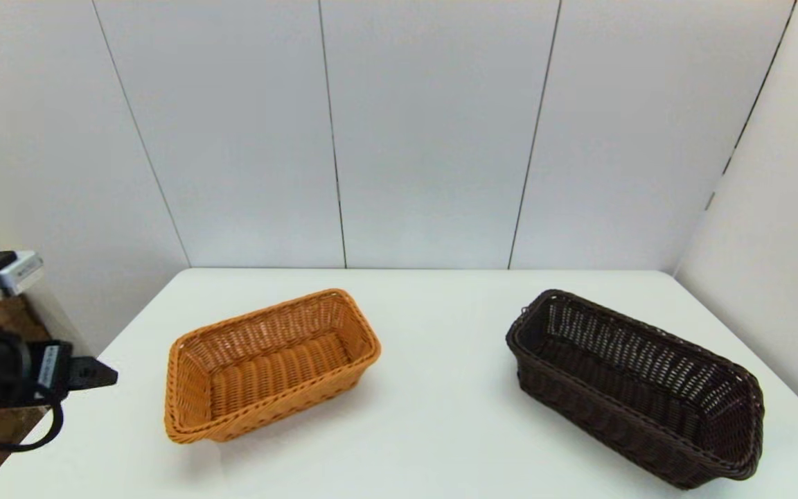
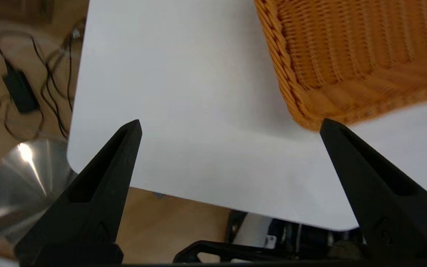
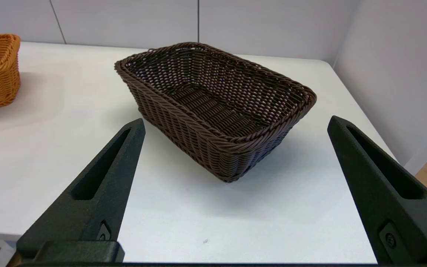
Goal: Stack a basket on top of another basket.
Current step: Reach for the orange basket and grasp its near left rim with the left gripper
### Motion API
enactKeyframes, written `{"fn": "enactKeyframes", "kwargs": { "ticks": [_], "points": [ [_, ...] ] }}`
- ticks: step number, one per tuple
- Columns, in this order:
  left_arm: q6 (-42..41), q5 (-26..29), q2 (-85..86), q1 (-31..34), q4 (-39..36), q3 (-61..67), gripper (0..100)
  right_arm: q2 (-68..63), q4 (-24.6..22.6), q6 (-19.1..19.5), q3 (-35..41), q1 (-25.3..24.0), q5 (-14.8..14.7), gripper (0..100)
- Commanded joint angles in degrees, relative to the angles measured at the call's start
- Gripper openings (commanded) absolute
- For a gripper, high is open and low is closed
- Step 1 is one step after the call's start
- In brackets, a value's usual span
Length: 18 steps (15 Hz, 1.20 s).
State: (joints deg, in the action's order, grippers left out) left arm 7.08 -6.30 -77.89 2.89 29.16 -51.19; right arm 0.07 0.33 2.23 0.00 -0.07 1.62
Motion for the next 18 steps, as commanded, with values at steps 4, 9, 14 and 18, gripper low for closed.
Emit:
{"fn": "enactKeyframes", "kwargs": {
  "ticks": [4,9,14,18],
  "points": [
    [15.9,0.2,-21.3,-1.1,0.4,-4.7,100,-0.1,0.0,0.1,0.0,0.0,0.0,100],
    [19.2,4.9,-23.4,-2.4,0.5,-4.5,100,-0.1,0.0,0.1,0.0,0.0,0.0,100],
    [23.2,7.4,-27.4,-2.4,0.0,-4.8,100,-0.1,0.0,0.1,0.0,0.0,0.0,100],
    [23.9,7.5,-30.7,-2.3,-3.2,-4.9,100,-0.1,0.0,0.1,0.0,0.0,0.0,100]
  ]
}}
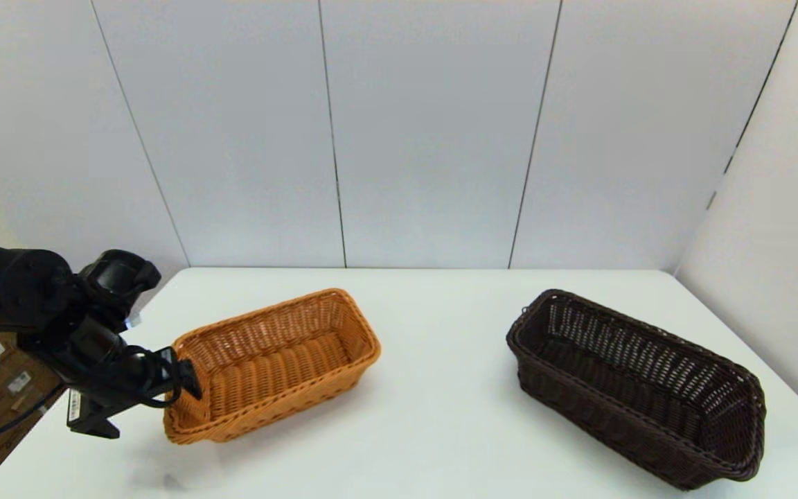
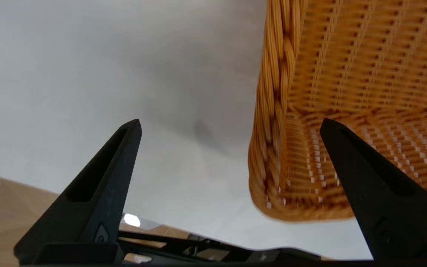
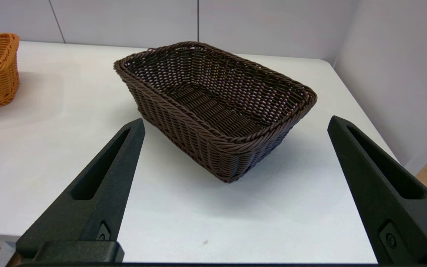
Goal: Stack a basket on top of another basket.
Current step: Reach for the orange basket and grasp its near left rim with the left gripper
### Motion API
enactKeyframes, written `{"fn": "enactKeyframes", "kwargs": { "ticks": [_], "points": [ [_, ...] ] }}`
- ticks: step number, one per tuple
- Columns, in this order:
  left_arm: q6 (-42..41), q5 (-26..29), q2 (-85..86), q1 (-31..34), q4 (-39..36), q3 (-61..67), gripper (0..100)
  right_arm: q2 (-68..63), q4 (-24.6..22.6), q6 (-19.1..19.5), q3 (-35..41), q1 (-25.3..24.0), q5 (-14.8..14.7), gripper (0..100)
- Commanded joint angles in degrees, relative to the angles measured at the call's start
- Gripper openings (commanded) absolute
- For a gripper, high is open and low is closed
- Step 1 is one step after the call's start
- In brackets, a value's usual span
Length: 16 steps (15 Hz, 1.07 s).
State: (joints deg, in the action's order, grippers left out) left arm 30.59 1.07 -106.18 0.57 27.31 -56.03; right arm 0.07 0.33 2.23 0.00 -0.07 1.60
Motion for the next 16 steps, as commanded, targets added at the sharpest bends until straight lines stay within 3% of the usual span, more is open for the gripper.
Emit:
{"fn": "enactKeyframes", "kwargs": {
  "ticks": [1,8,16],
  "points": [
    [0.4,0.6,-2.6,0.0,-2.1,-0.1,100,-0.1,0.0,0.1,0.0,0.0,0.1,100],
    [0.5,2.6,-6.7,-0.5,-2.5,-2.6,100,-0.1,0.0,0.1,0.0,0.0,0.0,100],
    [0.7,2.8,-10.8,-0.5,-7.9,-2.6,100,-0.1,0.0,0.1,0.0,0.0,0.1,100]
  ]
}}
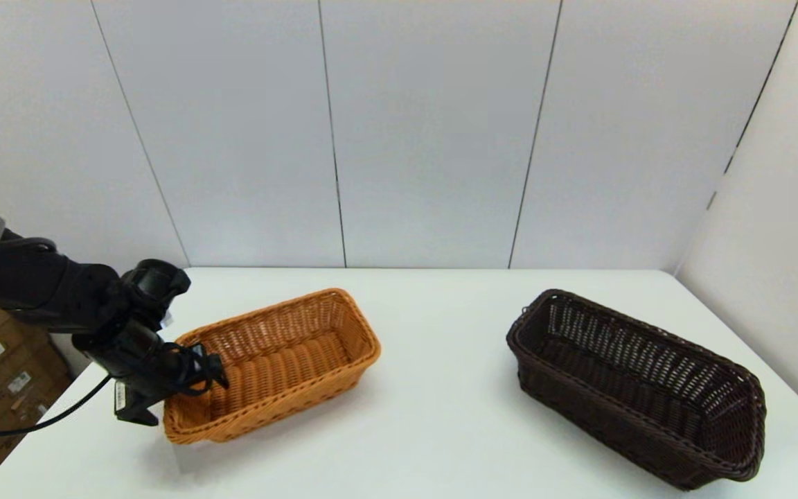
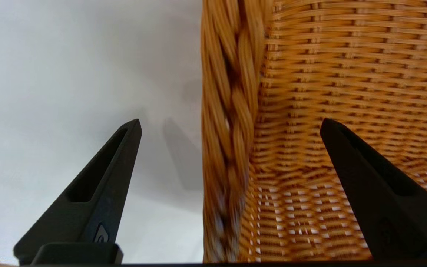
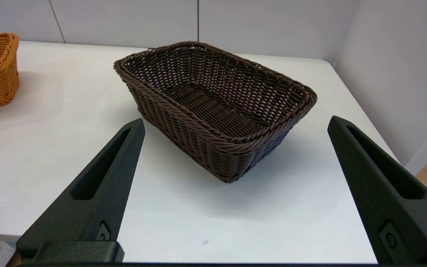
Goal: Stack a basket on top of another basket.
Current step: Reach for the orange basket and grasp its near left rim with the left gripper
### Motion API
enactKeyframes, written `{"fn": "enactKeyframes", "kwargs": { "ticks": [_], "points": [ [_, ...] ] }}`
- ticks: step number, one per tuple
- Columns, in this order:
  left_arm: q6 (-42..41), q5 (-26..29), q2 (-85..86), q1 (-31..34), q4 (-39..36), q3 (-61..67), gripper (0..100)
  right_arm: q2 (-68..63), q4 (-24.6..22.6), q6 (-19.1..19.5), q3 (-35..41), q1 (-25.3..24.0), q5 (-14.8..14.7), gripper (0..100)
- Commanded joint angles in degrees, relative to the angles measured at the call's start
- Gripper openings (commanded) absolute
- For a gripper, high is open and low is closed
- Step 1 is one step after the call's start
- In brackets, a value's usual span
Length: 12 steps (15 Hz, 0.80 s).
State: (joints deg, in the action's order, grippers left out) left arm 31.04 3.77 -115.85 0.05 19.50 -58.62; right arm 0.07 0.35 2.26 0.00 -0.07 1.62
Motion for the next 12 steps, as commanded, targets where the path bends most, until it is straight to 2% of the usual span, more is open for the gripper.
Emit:
{"fn": "enactKeyframes", "kwargs": {
  "ticks": [1,2,3,12],
  "points": [
    [0.3,0.1,-1.1,0.0,-0.2,-0.1,100,-0.1,0.0,0.0,0.0,0.0,0.0,100],
    [0.3,0.1,-1.2,-0.1,-0.1,-0.5,100,-0.1,0.0,0.0,0.0,0.0,0.0,100],
    [0.3,0.1,-1.6,-0.2,-0.1,-0.7,0,-0.1,0.0,0.0,0.0,0.0,0.0,100],
    [0.3,0.2,-1.2,-1.7,-0.1,-0.6,0,-0.1,0.0,0.0,0.0,0.0,0.0,100]
  ]
}}
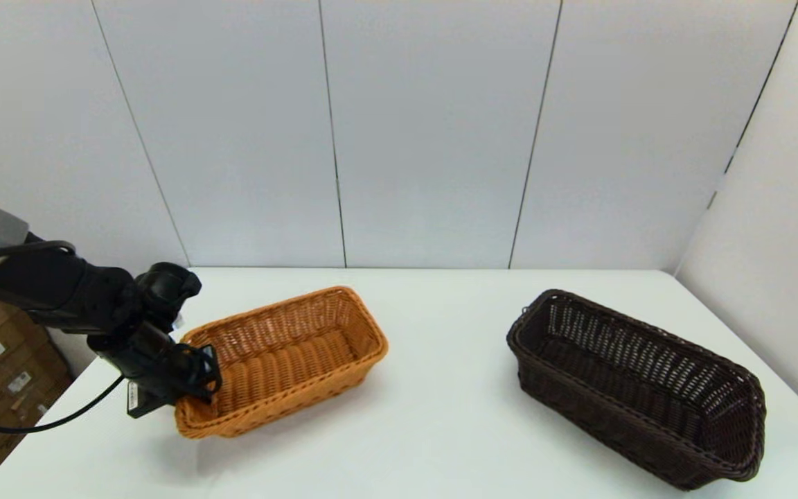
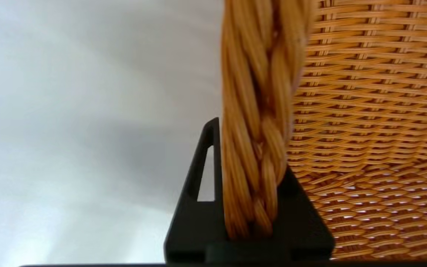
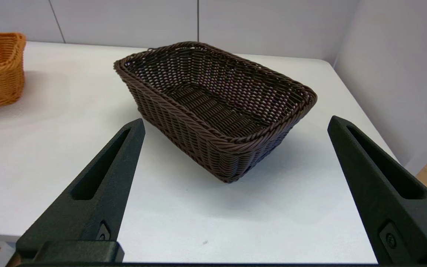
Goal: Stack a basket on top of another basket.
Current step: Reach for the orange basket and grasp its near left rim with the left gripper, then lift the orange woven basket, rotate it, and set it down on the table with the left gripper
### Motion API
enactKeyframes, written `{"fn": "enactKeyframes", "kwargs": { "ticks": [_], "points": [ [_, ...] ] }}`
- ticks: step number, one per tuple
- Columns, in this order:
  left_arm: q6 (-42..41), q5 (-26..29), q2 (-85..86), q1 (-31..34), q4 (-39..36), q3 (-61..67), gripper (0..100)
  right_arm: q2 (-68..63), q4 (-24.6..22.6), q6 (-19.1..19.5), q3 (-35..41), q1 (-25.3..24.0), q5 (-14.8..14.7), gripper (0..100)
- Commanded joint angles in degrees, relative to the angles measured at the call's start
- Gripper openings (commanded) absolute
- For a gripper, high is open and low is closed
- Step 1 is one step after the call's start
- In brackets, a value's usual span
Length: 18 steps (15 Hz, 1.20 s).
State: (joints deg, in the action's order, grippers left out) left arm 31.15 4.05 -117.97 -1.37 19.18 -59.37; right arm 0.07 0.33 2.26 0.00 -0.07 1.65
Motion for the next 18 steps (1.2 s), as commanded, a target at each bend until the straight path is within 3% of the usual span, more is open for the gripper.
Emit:
{"fn": "enactKeyframes", "kwargs": {
  "ticks": [1,6,11,14,18],
  "points": [
    [0.1,0.3,1.6,-0.3,0.2,0.1,0,-0.1,0.0,0.0,0.0,0.0,0.0,100],
    [-0.6,6.8,9.9,-1.2,0.6,0.7,0,-0.1,0.0,0.0,0.0,0.0,-0.1,100],
    [-5.1,9.5,14.8,-5.5,0.8,1.5,0,-0.1,0.0,0.0,0.0,0.0,0.0,100],
    [-7.9,17.5,15.5,-7.4,0.8,2.8,0,-0.1,0.0,0.0,0.0,0.0,0.0,100],
    [-8.0,17.7,13.6,-13.1,0.3,1.9,0,-0.1,0.0,0.0,0.0,0.0,0.0,100]
  ]
}}
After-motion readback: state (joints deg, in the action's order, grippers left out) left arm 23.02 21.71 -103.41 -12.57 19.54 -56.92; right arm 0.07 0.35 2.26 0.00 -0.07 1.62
